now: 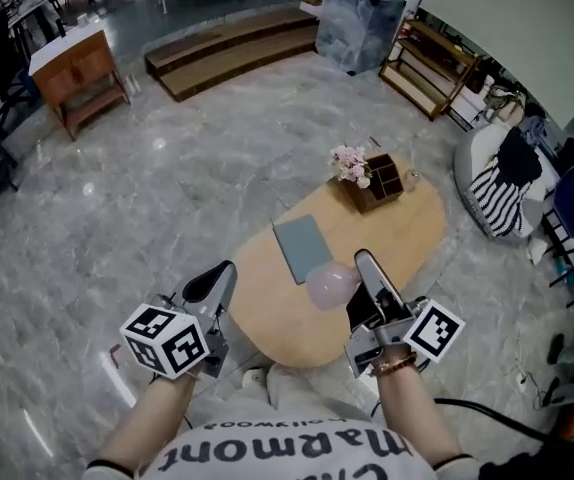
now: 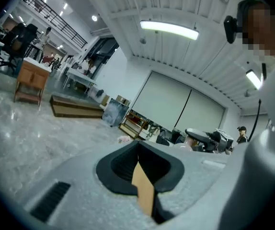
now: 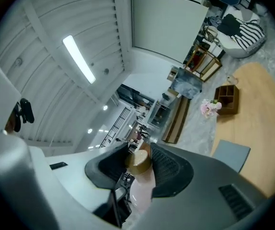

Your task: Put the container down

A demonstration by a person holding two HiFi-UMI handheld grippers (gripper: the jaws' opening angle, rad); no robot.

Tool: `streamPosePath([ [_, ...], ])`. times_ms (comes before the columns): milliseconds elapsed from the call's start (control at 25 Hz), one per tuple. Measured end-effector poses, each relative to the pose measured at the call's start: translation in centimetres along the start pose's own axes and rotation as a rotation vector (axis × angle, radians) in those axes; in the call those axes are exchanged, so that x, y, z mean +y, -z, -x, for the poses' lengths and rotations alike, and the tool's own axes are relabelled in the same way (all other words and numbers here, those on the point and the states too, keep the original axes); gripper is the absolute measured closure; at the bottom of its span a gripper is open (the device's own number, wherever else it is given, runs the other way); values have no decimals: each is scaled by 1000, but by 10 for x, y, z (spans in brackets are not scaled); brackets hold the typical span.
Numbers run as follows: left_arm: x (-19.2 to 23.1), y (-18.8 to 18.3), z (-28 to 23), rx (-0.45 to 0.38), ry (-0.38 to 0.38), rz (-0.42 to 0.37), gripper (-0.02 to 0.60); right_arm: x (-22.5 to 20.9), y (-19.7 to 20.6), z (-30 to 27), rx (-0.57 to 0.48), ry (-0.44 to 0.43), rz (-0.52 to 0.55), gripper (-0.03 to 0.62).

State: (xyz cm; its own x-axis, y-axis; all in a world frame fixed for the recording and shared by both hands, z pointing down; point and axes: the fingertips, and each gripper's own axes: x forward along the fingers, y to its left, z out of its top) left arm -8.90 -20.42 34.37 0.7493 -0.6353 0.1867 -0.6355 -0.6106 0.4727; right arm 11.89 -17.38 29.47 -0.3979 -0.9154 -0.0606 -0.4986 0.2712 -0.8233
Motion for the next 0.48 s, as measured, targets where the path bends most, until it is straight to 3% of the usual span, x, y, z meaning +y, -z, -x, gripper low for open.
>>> streamPosePath([
  [280,21,100,-46,192,-98,94,566,-104,59,-5,174,149,-19,459],
  [480,37,154,-65,219,-144,159,566,-167,96,6,270,262,-6,459],
])
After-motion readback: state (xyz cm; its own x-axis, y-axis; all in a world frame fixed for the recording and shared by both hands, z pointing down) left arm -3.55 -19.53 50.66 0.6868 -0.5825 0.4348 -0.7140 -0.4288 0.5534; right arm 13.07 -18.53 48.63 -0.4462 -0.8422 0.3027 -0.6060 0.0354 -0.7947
